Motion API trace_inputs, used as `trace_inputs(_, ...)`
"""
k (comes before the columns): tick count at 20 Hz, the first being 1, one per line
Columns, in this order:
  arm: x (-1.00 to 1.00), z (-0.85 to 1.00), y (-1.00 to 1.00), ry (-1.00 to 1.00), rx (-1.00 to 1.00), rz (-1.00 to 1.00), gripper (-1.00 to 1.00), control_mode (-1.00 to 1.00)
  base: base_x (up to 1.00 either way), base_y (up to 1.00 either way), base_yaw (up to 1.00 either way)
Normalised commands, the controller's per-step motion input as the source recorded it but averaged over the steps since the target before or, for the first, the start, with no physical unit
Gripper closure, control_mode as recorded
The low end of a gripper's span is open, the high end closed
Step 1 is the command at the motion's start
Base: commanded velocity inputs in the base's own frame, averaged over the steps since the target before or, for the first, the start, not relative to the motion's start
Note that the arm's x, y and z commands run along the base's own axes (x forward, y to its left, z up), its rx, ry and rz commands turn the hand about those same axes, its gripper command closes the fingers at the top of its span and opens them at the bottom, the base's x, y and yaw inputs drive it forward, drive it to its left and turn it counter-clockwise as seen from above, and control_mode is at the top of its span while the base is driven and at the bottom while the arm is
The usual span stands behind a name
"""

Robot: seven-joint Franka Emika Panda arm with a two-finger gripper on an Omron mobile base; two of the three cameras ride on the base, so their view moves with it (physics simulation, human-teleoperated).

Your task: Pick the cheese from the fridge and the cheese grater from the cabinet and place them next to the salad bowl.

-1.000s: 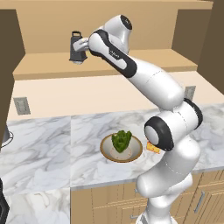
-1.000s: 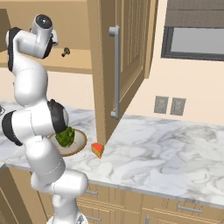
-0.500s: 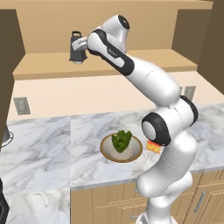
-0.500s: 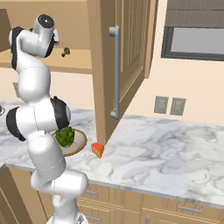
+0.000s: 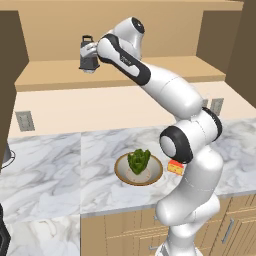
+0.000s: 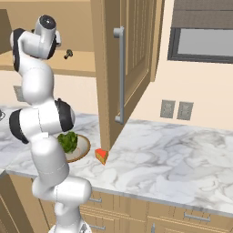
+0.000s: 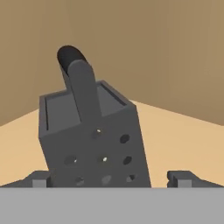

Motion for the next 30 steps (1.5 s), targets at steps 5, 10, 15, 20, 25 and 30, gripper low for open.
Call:
trace_inputs(5,0.08,-0.03,0.06,0.0,0.0,0.0,-1.0,-1.0,0.0,0.0,0.0)
trace_inputs(10,0.02,-0.03,0.08,0.0,0.0,0.01,-1.0,-1.0,0.0,0.0,0.0)
trace_inputs(15,0.0,-0.05,0.18,0.0,0.0,0.03,1.0,-1.0,0.0,0.0,0.0)
trace_inputs(20,-0.08,0.0,0.05,0.0,0.0,0.03,1.0,-1.0,0.0,0.0,0.0)
trace_inputs(25,-0.41,0.0,-0.11,0.0,0.0,0.04,1.0,-1.0,0.0,0.0,0.0)
trace_inputs(30,-0.77,0.0,-0.22,-0.13,0.0,0.03,1.0,-1.0,0.0,0.0,0.0)
